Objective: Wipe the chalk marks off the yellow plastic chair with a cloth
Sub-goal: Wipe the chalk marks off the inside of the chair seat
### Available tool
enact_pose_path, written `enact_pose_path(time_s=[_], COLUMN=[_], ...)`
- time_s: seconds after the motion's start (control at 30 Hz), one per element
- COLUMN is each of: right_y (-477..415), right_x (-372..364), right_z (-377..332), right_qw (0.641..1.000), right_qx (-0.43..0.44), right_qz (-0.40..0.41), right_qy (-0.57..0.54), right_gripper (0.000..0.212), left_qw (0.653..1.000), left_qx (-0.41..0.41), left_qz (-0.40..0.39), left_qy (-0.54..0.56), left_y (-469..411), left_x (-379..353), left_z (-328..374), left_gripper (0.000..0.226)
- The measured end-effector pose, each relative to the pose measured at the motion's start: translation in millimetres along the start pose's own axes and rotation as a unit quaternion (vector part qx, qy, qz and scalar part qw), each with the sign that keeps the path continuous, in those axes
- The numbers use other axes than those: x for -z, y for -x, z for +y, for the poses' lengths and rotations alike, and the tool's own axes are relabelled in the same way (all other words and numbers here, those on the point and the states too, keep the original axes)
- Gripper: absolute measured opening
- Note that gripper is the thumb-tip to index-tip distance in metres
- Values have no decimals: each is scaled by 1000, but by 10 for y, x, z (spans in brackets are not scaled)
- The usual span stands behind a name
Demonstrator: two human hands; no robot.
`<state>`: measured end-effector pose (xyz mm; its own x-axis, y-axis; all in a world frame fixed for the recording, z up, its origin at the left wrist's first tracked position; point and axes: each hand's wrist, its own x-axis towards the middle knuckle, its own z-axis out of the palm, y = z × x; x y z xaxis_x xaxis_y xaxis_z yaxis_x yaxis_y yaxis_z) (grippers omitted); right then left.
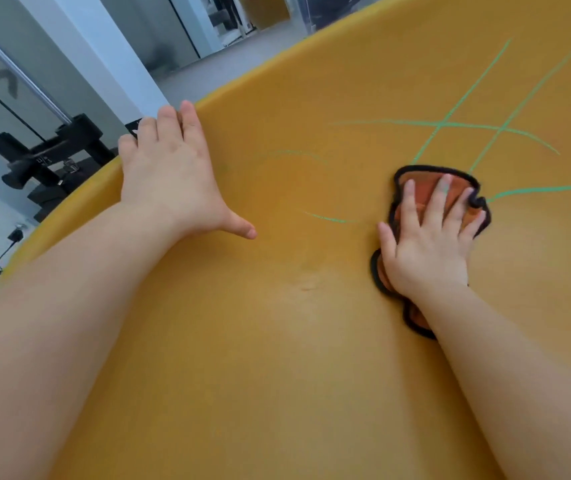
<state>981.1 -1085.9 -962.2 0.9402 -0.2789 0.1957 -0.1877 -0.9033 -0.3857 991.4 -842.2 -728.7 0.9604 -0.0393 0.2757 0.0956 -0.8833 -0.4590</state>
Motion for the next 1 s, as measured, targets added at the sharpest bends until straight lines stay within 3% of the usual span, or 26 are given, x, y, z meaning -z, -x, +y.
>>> enact_pose_path(time_s=[0.07, 0.13, 0.17, 0.23, 0.33, 0.4, 0.47, 0.53, 0.63, 0.73, 0.87, 0.93, 1.0], right_y=[-189, -245, -221, -17, 435, 319, -17, -361, -446, -308, -283, -382, -460], right_x=[32, 24, 5, -81, -189, -194, -172, -83, 20, 18, 26, 102, 182], right_z=[-133, -443, -635, -1058, -1403, -1198, -861, -506, -283, -309, -506, -746, -1166], right_qw=[996, 992, 994, 986, 918, 892, 922, 970, 990, 991, 987, 974, 967], right_qx=[-70, -76, -35, 132, 388, 447, 374, 212, 20, -23, -53, -97, -81], right_qz=[39, 63, 68, 69, 19, 26, 82, 117, 121, 107, 96, 113, 123], right_qy=[-42, -78, -78, -69, -82, -70, -49, -35, -64, -80, -120, -170, -207], right_gripper=[74, 75, 75, 74, 64, 61, 62, 65, 66, 66, 64, 63, 64], left_qw=[1000, 1000, 1000, 1000, 1000, 1000, 999, 998, 989, 977, 977, 976, 975], left_qx=[2, 4, 6, 8, -2, -10, -24, -47, -115, -158, -158, -156, -153], left_qz=[-5, -11, -14, -19, -10, -13, -23, -39, -96, -141, -133, -131, -134], left_qy=[0, 1, 4, 8, -3, -5, -9, -8, 23, 24, 55, 71, 93], left_y=[-3, 4, 5, 7, 17, 28, 29, 3, -22, 77, 122, 113, 109], left_x=[11, 24, 30, 44, 43, 53, 94, 181, 316, 340, 250, 235, 231], left_z=[14, 18, 21, 28, 7, -7, -15, -90, -449, -755, -787, -780, -801], left_gripper=[176, 176, 176, 175, 171, 169, 170, 168, 157, 157, 162, 164, 167])
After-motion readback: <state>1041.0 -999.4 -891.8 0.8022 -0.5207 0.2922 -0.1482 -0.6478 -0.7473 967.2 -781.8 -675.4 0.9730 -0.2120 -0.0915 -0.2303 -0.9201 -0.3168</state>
